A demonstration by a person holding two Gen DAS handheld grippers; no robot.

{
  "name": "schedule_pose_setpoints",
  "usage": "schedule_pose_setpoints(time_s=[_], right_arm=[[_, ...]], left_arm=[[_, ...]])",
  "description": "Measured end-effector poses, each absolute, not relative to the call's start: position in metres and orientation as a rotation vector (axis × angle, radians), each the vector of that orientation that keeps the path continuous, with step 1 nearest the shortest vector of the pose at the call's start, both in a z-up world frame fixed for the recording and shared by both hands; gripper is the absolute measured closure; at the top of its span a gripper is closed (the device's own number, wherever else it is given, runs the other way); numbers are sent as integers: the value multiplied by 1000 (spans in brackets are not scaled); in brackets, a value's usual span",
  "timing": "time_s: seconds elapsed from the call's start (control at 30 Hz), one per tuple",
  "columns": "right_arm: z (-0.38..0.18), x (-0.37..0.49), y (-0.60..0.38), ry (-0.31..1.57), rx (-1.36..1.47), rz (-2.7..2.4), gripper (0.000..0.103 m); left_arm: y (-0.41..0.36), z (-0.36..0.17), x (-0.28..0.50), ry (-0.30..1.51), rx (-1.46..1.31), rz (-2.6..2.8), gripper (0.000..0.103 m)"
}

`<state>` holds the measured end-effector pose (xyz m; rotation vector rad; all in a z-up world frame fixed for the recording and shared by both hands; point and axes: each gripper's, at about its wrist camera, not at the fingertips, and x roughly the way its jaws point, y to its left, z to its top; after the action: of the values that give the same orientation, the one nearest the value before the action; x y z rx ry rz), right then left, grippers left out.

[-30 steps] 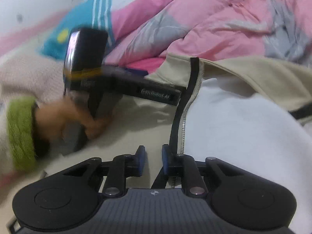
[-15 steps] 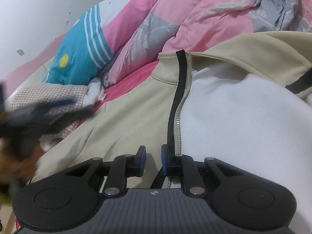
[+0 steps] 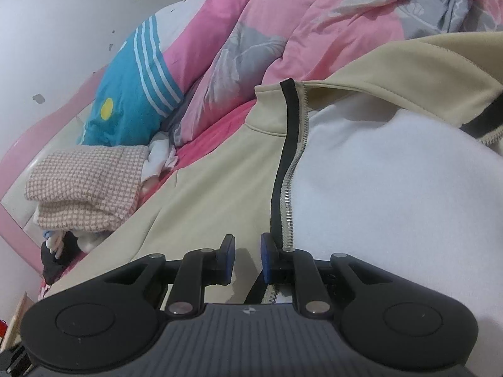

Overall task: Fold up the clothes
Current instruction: 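Release the collar and withdraw the left gripper while the right gripper holds the zipper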

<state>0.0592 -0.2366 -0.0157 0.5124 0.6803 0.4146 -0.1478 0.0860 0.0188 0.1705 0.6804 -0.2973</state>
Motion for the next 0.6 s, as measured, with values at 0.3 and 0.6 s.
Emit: schedule_pose_setpoints(time_s=[0.3, 0.6], right_arm=[[-18, 55, -245, 680, 552, 449, 85], [-26, 55, -263, 661, 702, 501, 84]], left_arm=[[147, 24, -203, 755, -73, -270, 5], [173, 22, -217, 711, -265, -337, 8]])
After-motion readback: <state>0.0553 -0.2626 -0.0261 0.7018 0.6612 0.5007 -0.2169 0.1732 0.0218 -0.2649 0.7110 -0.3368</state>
